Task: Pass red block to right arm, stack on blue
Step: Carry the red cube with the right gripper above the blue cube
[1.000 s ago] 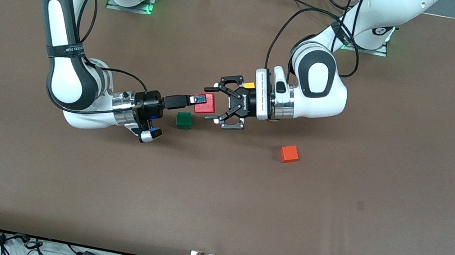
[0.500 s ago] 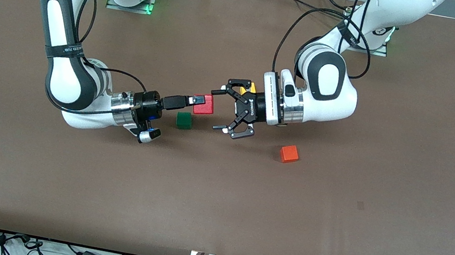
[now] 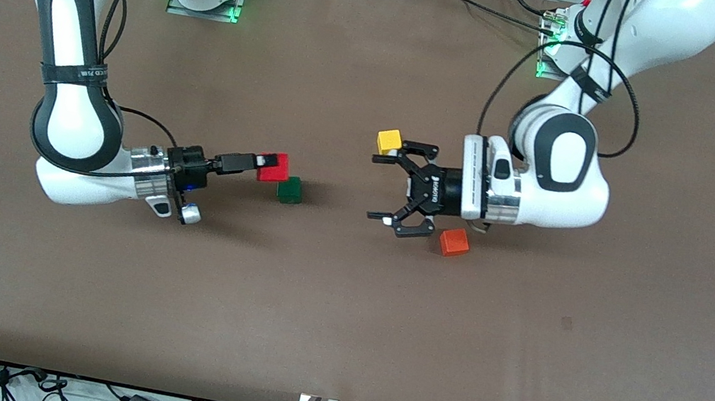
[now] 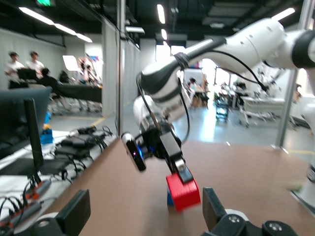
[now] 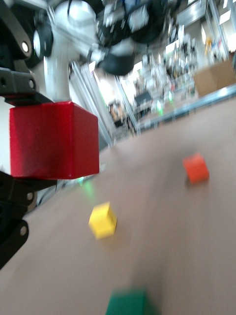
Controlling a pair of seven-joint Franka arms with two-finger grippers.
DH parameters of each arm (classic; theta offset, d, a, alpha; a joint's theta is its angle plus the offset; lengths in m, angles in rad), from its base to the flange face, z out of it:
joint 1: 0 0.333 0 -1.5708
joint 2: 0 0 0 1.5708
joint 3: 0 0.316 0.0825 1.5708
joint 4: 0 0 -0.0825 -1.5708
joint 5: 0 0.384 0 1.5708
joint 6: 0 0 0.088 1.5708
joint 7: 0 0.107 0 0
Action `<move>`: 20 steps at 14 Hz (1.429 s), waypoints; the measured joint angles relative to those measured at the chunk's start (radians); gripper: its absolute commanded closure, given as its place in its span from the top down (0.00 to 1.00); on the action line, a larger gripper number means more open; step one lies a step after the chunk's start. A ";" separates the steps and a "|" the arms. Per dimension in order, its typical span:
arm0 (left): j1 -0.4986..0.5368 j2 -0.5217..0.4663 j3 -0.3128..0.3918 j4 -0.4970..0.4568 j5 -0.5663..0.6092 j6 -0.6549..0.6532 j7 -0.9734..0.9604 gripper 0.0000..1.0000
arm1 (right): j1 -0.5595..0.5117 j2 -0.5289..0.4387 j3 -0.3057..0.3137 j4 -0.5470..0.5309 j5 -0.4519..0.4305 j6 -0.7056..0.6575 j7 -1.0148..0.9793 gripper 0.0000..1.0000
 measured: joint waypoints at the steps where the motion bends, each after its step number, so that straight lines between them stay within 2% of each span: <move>1: 0.021 0.000 0.000 0.000 0.090 -0.020 -0.049 1.00 | -0.010 0.000 -0.009 0.007 -0.091 0.002 0.000 0.00; 5: 0.046 0.002 0.003 -0.001 0.407 -0.038 -0.290 1.00 | -0.013 -0.010 -0.058 0.052 -0.512 0.032 0.000 0.00; 8: 0.046 0.020 0.029 -0.001 0.635 -0.037 -0.471 1.00 | 0.000 -0.037 -0.063 0.055 -0.883 0.091 0.019 0.00; 10: 0.048 0.026 0.044 0.007 0.830 -0.041 -0.621 1.00 | 0.028 -0.057 -0.063 0.045 -1.069 0.142 0.062 0.00; 11: 0.049 0.027 0.048 0.013 0.915 -0.054 -0.687 1.00 | 0.038 -0.069 -0.063 0.027 -1.124 0.178 0.081 0.00; 13: 0.049 0.027 0.057 0.045 1.069 -0.118 -0.805 1.00 | 0.045 -0.096 -0.063 -0.035 -1.161 0.267 0.118 0.00; 18: 0.051 0.024 0.066 0.234 1.418 -0.416 -1.082 1.00 | 0.045 -0.192 -0.067 -0.263 -1.168 0.549 0.206 0.00; 20: 0.052 0.017 0.067 0.289 1.515 -0.516 -1.162 1.00 | 0.046 -0.228 -0.067 -0.336 -1.168 0.631 0.244 0.00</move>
